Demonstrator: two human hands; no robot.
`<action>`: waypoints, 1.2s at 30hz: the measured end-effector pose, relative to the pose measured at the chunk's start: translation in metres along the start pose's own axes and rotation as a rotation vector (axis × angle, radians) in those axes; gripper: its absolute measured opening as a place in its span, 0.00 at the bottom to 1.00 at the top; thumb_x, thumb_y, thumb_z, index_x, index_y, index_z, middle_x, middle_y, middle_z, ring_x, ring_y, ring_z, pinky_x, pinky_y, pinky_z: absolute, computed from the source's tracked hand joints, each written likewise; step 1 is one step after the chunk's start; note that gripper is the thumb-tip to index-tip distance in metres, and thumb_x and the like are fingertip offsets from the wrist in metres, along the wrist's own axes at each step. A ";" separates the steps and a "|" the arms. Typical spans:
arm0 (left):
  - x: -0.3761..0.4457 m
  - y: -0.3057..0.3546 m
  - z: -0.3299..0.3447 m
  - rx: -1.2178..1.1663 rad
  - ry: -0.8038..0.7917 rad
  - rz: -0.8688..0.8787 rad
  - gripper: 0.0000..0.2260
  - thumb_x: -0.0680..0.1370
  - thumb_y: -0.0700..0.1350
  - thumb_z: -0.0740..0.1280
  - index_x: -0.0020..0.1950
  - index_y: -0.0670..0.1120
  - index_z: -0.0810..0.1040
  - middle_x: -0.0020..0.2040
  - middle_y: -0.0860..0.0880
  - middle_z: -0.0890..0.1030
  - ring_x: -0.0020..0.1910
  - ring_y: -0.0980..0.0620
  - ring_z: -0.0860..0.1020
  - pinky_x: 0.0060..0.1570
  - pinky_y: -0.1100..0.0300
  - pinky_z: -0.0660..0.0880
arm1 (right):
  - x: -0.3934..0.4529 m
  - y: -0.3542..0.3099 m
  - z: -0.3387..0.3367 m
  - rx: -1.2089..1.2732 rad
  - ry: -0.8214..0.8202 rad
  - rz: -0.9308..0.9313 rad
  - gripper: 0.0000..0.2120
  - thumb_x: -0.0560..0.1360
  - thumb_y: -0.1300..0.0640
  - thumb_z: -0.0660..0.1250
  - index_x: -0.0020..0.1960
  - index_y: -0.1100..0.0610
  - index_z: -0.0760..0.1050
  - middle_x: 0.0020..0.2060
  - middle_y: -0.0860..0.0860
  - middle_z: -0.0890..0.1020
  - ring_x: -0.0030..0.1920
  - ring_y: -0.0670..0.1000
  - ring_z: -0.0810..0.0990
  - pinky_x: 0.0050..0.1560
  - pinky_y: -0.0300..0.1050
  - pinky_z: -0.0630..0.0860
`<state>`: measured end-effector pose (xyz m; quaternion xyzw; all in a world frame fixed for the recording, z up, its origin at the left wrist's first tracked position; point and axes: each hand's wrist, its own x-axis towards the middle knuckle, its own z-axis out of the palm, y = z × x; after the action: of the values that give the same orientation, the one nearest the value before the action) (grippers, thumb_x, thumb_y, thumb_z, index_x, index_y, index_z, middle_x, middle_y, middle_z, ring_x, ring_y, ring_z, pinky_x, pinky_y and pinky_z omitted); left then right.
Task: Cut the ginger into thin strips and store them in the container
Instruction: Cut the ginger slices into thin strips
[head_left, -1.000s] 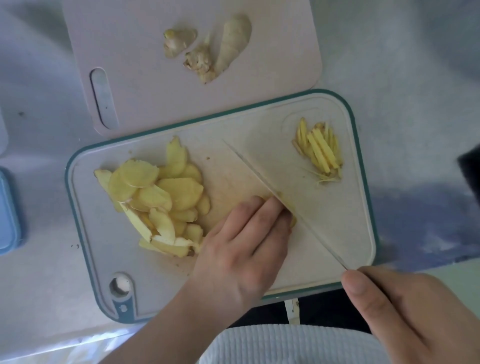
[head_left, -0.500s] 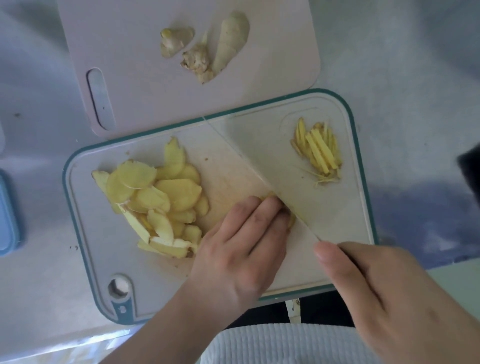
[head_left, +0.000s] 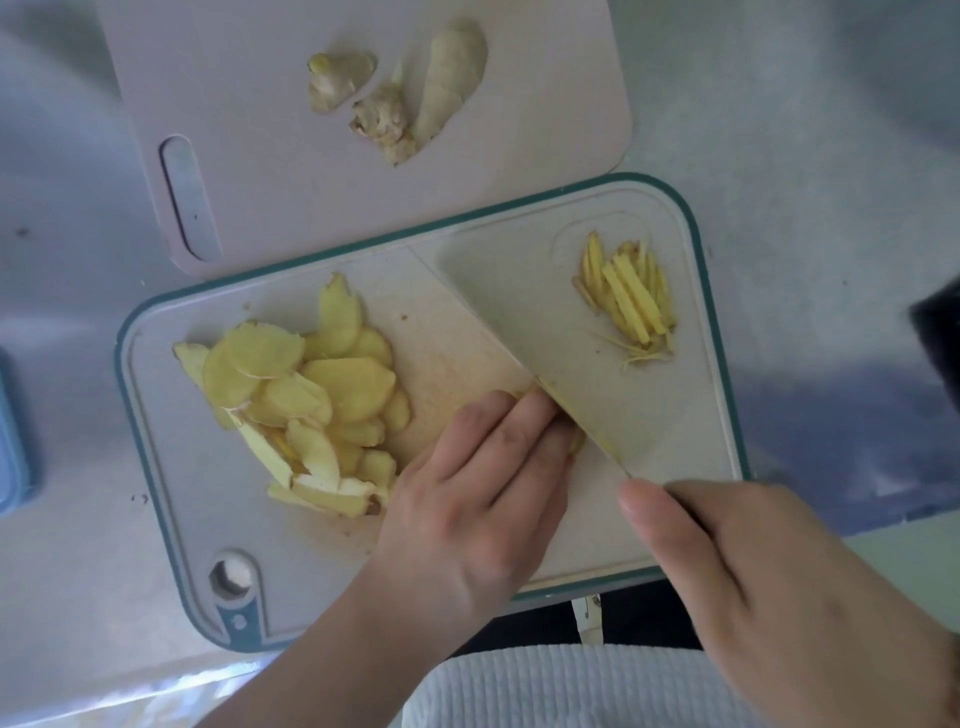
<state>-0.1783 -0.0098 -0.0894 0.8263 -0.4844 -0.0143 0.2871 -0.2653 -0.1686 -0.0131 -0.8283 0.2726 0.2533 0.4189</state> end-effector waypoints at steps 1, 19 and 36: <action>0.000 -0.001 0.000 -0.005 -0.002 -0.001 0.07 0.77 0.35 0.74 0.54 0.36 0.85 0.57 0.42 0.84 0.51 0.41 0.83 0.56 0.52 0.77 | 0.006 -0.003 0.001 -0.006 0.009 -0.020 0.34 0.70 0.26 0.41 0.26 0.53 0.62 0.22 0.44 0.71 0.25 0.45 0.71 0.28 0.31 0.65; 0.000 -0.001 0.002 -0.003 0.062 -0.007 0.06 0.76 0.35 0.74 0.52 0.35 0.86 0.54 0.42 0.85 0.50 0.41 0.82 0.55 0.54 0.78 | 0.001 0.000 0.003 -0.047 0.042 -0.012 0.34 0.71 0.25 0.40 0.27 0.52 0.63 0.22 0.44 0.72 0.25 0.45 0.71 0.28 0.31 0.65; 0.000 -0.001 0.004 -0.009 0.090 0.002 0.05 0.77 0.35 0.72 0.50 0.35 0.86 0.52 0.41 0.85 0.48 0.40 0.83 0.54 0.53 0.77 | 0.000 -0.009 0.006 -0.025 0.031 -0.001 0.35 0.69 0.25 0.38 0.27 0.53 0.63 0.24 0.41 0.73 0.29 0.43 0.73 0.29 0.37 0.67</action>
<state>-0.1784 -0.0113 -0.0929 0.8242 -0.4719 0.0209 0.3124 -0.2606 -0.1593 -0.0112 -0.8374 0.2756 0.2438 0.4042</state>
